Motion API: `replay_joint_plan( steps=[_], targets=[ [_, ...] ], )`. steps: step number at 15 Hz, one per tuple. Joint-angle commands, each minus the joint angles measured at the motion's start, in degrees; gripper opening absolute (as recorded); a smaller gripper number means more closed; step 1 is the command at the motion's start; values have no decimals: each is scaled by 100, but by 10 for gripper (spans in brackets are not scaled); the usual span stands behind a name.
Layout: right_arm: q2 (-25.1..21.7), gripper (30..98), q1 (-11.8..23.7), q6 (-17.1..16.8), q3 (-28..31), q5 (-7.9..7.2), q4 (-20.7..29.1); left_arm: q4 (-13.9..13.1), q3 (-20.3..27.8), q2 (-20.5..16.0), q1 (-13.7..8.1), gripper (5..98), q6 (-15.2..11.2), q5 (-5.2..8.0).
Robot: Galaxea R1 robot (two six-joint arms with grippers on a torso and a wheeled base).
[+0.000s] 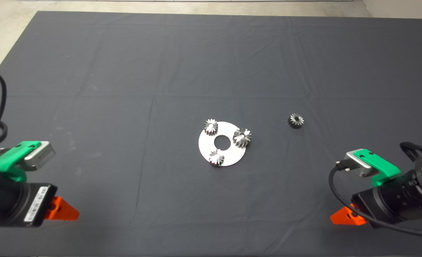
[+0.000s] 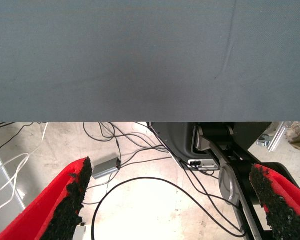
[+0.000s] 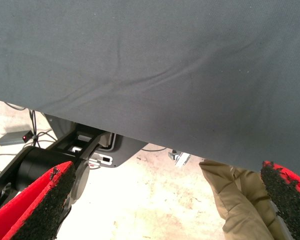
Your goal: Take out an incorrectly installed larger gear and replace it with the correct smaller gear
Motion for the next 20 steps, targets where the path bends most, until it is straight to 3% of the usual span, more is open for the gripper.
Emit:
replay_joint_plan(
  steps=[1, 3, 4, 6, 8, 11, 14, 17, 20],
  targets=[
    [-65, 977, 609, -12, -80, -335, 323, -97, 74, 5, -49, 794, -55, 391],
    [-65, 977, 1365, -844, -876, -335, 829, -88, 74, 5, -49, 794, -73, 391],
    [-39, 977, 1540, -1231, -1325, -335, 888, -88, 83, 5, -49, 794, -90, 391],
    [125, 977, 1596, -1765, -2160, -335, 914, -79, 92, 5, -49, 794, -120, 391],
    [664, 977, 1601, -1980, -2724, -329, 1005, -53, 107, -4, -49, 794, -135, 391],
    [1768, 977, 1510, -2054, -3482, -326, 1020, -35, 127, -4, -49, 794, -143, 391],
    [2775, 977, 1173, -2769, -4902, -326, 1038, -8, 136, -39, -49, 794, -143, 391],
    [3228, 977, 1015, -2931, -5379, -326, 1038, -1, 205, -56, -49, 794, -187, 391],
    [3511, 977, 407, -3055, -5689, -326, 994, 26, 232, -30, -49, 794, -249, 391]
  ],
)
